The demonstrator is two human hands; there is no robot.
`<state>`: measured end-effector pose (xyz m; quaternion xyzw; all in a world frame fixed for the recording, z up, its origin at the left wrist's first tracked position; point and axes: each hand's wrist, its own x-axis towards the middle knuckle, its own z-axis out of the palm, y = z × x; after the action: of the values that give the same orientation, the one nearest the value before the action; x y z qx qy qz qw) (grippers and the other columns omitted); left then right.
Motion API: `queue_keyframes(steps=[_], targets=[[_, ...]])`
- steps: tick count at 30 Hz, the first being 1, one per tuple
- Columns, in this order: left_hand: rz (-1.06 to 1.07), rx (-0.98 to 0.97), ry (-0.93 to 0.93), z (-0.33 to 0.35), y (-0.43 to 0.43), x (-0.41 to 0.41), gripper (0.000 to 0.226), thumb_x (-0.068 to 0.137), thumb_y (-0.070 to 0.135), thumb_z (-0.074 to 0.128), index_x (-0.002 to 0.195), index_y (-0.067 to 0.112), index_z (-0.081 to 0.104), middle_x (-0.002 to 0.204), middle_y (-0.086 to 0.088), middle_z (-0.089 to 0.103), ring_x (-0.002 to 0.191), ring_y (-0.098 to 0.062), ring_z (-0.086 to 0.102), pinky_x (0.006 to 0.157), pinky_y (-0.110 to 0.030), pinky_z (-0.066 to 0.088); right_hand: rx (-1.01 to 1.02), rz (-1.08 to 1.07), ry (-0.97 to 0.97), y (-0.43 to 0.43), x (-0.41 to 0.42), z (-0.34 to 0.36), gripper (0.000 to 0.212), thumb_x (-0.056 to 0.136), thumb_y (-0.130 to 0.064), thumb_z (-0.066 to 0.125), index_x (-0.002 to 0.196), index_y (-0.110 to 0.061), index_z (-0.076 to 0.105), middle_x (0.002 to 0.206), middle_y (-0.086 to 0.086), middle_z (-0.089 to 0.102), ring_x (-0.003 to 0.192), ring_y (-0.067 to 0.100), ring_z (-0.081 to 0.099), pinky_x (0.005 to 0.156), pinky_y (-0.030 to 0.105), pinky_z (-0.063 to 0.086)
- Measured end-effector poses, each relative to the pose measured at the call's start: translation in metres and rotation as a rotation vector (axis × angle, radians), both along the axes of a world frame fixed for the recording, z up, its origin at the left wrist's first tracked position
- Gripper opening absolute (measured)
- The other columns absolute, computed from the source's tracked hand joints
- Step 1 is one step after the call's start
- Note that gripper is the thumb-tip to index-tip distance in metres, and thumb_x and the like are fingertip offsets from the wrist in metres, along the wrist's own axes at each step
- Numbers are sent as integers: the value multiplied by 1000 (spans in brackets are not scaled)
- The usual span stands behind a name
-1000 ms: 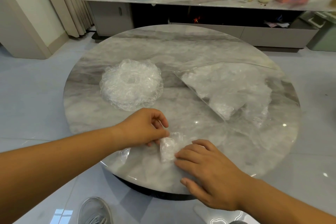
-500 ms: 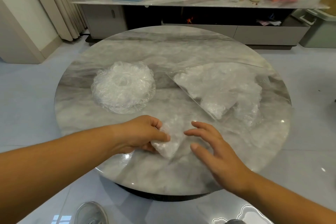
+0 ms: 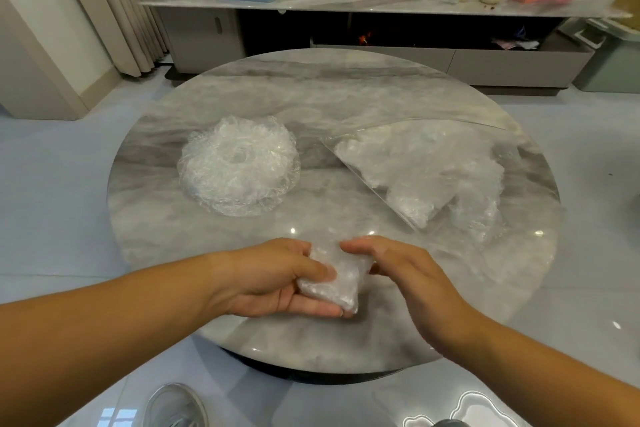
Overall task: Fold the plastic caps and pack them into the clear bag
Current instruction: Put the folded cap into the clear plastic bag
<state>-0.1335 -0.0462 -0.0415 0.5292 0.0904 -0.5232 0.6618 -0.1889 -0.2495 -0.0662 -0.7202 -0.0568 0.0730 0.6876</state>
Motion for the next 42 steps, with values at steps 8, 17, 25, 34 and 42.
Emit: queue_keyframes(steps=[8,17,25,34,42], targets=[[15,-224,202,2,15,17,54,98,26,41,137,-9,52,133,-30,57,120,-42,61,97,-45,56,-670,277,-665,-9,-14,-3,50,100,-41,52,143,-17,53,142,-9,56,140,13,44,109,38,42],[98,-1,-35,-3,2,12,36,96,3,59,130,-8,57,124,-24,67,112,-31,69,87,-35,60,-770,329,-538,-10,-21,-6,68,100,-65,34,157,-45,4,161,-23,17,150,1,20,118,19,21],[249,-45,-322,21,-25,19,38,91,-11,60,124,7,64,131,-33,57,112,-37,65,78,-37,62,-80,-151,42,-7,-17,19,29,91,-60,58,107,-43,75,122,-19,67,119,-1,59,106,35,50],[83,-9,-670,52,-83,2,43,96,-3,59,132,19,54,124,-14,64,101,-31,73,82,-40,61,-9,-309,6,-52,-17,59,47,97,-55,49,94,-21,82,103,0,78,103,17,72,96,43,55],[-168,431,-1289,57,-120,8,30,102,44,46,129,39,59,142,21,43,127,6,43,99,-11,35,-136,-840,-55,-135,-6,74,58,108,-47,31,91,-17,77,90,5,78,89,26,74,82,44,59]])
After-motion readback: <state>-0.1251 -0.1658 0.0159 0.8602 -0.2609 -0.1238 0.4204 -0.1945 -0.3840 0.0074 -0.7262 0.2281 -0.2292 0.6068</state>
